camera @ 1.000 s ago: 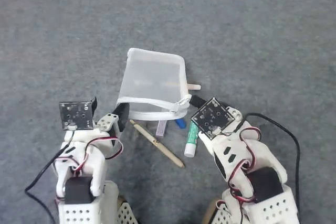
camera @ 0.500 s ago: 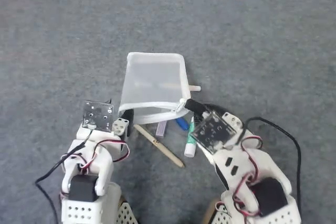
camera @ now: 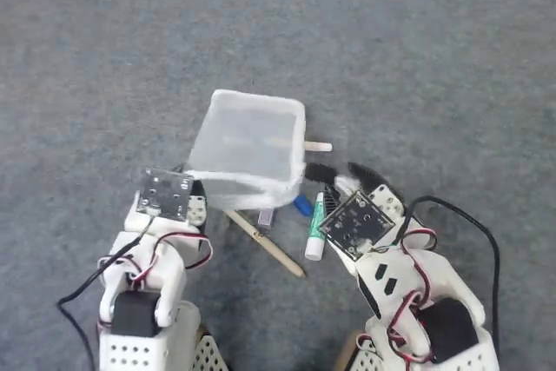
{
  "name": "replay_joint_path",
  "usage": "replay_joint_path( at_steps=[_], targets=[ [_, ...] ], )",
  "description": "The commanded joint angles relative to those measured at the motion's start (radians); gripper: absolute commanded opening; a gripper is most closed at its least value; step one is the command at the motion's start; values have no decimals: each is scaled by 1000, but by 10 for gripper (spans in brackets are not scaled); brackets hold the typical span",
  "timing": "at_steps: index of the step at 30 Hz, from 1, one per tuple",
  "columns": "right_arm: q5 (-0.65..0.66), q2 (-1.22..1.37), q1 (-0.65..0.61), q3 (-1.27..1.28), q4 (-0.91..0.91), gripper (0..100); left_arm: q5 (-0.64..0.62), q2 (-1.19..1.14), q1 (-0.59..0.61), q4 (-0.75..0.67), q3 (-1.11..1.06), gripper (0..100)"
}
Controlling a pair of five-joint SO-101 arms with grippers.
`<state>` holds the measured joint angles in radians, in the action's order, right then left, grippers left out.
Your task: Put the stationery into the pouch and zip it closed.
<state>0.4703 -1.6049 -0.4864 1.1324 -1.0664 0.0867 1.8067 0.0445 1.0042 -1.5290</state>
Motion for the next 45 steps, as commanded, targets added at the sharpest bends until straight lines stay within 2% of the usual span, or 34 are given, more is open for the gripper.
replay_joint_path(
  at_steps=[1,15,23,29,35,45],
  targets=[
    [-6,62,-2,-54,24,226,-68,15,91,-8,93,11],
    [-43,453,5,-123,107,217,-207,15,299,-6,160,11],
    [-195,674,1,-218,116,217,-219,15,333,-9,165,11],
    [-407,851,-2,-288,110,217,-219,15,333,-8,165,11],
    [-600,1021,-76,-356,108,217,-219,15,333,-9,163,11],
    [-634,1222,-73,-396,139,217,-219,15,331,-9,162,11]
  ],
)
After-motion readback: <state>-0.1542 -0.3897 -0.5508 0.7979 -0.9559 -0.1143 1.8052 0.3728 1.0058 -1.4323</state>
